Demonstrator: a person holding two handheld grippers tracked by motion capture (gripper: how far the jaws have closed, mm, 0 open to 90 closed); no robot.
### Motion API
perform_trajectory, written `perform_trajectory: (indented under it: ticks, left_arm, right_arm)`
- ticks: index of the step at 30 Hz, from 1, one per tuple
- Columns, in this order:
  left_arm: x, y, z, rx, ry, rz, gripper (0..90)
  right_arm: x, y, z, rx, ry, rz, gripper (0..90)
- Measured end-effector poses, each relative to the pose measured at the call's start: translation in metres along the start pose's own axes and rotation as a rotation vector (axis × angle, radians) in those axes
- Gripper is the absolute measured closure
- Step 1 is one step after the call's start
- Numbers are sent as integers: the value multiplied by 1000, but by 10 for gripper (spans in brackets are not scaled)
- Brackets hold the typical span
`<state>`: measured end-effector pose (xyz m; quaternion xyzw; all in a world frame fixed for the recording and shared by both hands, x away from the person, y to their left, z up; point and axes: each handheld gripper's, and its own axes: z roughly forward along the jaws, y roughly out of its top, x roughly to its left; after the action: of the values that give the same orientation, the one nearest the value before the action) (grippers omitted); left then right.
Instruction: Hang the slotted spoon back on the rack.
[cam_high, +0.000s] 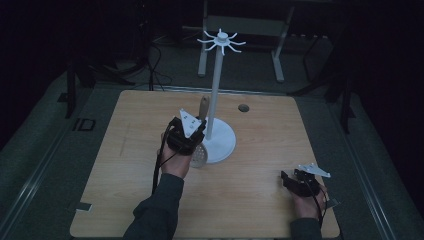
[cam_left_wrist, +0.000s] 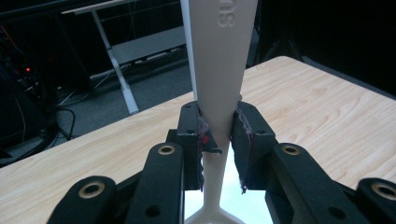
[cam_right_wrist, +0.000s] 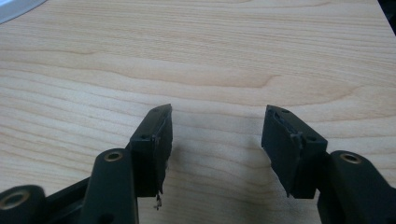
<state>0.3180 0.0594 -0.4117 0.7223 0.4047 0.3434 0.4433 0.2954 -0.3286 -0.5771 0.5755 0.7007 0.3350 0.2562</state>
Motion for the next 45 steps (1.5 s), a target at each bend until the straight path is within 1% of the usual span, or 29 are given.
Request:
perform_trajectory:
  ticks: [9,16,21,22,25,28,31,37,41,45]
  left_arm:
    - [0,7,-1,-24,-3,-2,741]
    - [-3,13,1,-46,-3,-9,741]
    - [-5,16,2,-62,17,-26,741]
    - [-5,16,2,-67,18,-33,741]
    - [-5,19,3,-75,22,-38,741]
    - [-6,21,2,-82,26,-41,740]
    - [-6,24,2,-84,22,-36,740]
    - [-9,30,2,-102,32,-43,740]
    - [-10,34,1,-120,50,-50,741]
    - [-12,38,0,-129,59,-51,740]
  right_arm:
    - [0,0,0,-1,0,0,428]
    - [0,0,0,-1,0,1,428]
    - [0,0,0,-2,-1,1,427]
    - [0,0,0,-2,0,1,427]
    - [0,0,0,-2,-1,0,427]
    - [0,0,0,-2,-2,1,427]
    - [0,0,0,-2,-2,0,427]
    - [0,0,0,-2,-3,0,427]
    - [0,0,0,-2,-3,0,426]
    - [0,0,0,-2,-3,0,427]
